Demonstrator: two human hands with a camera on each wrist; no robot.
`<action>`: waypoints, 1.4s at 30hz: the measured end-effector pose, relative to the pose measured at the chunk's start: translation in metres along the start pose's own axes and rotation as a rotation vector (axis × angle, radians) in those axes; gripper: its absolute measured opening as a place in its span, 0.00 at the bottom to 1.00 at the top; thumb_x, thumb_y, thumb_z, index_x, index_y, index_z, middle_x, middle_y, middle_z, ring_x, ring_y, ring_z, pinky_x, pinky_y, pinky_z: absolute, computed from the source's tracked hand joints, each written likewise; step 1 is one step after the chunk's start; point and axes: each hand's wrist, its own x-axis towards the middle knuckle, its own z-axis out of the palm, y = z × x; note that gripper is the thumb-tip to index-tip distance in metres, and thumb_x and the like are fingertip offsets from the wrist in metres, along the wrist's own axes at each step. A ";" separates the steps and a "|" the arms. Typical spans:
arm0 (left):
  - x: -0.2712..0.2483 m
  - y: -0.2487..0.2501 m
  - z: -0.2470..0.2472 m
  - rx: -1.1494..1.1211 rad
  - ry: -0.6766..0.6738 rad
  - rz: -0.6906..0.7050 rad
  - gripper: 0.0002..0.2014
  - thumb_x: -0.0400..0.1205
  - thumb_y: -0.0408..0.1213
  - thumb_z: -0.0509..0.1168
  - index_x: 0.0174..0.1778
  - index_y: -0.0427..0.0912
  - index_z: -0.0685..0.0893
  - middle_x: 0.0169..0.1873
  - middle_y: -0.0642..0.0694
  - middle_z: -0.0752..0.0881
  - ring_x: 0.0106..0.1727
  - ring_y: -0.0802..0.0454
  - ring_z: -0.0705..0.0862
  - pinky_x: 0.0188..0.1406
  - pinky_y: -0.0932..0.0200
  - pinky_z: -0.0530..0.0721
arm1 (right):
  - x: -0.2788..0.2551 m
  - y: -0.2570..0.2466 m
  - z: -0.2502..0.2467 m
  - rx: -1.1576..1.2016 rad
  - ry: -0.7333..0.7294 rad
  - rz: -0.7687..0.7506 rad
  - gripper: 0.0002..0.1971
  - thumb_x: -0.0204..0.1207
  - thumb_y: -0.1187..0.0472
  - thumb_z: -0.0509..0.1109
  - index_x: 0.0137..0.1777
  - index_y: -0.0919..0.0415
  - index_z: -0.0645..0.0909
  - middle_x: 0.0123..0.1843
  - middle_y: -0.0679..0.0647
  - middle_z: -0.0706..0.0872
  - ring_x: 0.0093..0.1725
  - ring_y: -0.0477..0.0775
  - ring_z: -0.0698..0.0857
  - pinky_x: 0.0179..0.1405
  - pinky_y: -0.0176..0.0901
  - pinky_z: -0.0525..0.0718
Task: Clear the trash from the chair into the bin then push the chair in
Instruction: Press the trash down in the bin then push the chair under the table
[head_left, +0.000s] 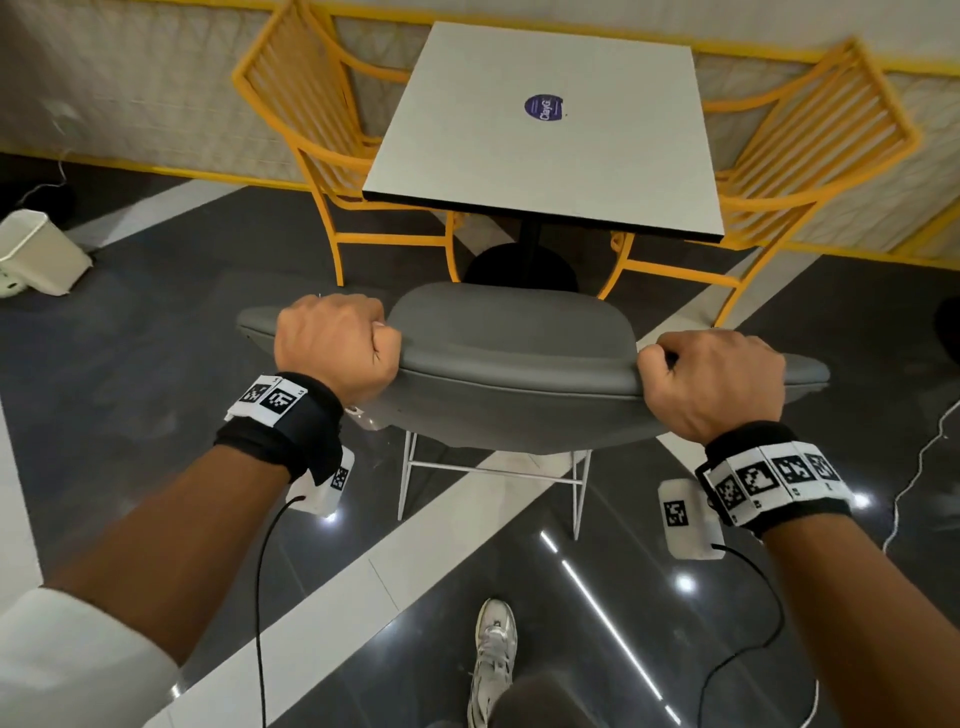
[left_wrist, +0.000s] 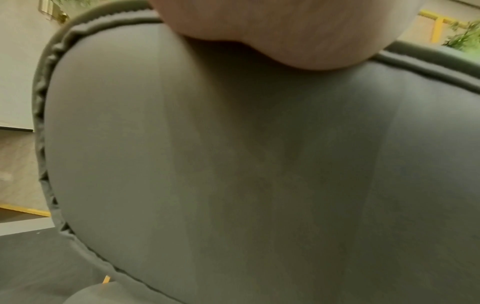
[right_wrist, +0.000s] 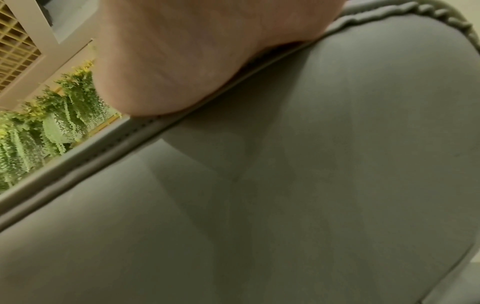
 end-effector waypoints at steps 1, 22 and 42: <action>0.011 0.000 0.004 0.005 -0.010 -0.008 0.17 0.71 0.45 0.50 0.25 0.41 0.79 0.22 0.45 0.79 0.25 0.38 0.77 0.30 0.55 0.67 | 0.011 0.001 0.003 0.005 0.003 0.000 0.21 0.73 0.48 0.56 0.23 0.58 0.74 0.21 0.53 0.74 0.24 0.62 0.74 0.34 0.47 0.82; 0.213 -0.002 0.080 0.012 0.006 -0.006 0.19 0.72 0.48 0.49 0.29 0.44 0.81 0.24 0.45 0.81 0.28 0.40 0.78 0.30 0.55 0.69 | 0.217 0.025 0.055 0.018 0.062 -0.015 0.22 0.72 0.48 0.58 0.21 0.60 0.70 0.17 0.52 0.69 0.21 0.61 0.72 0.28 0.39 0.65; 0.286 -0.008 0.109 -0.010 0.074 0.070 0.20 0.73 0.46 0.49 0.27 0.40 0.81 0.23 0.42 0.80 0.25 0.38 0.77 0.26 0.53 0.74 | 0.292 0.037 0.080 0.024 0.127 0.013 0.21 0.71 0.50 0.56 0.22 0.62 0.71 0.18 0.53 0.70 0.22 0.63 0.72 0.27 0.37 0.57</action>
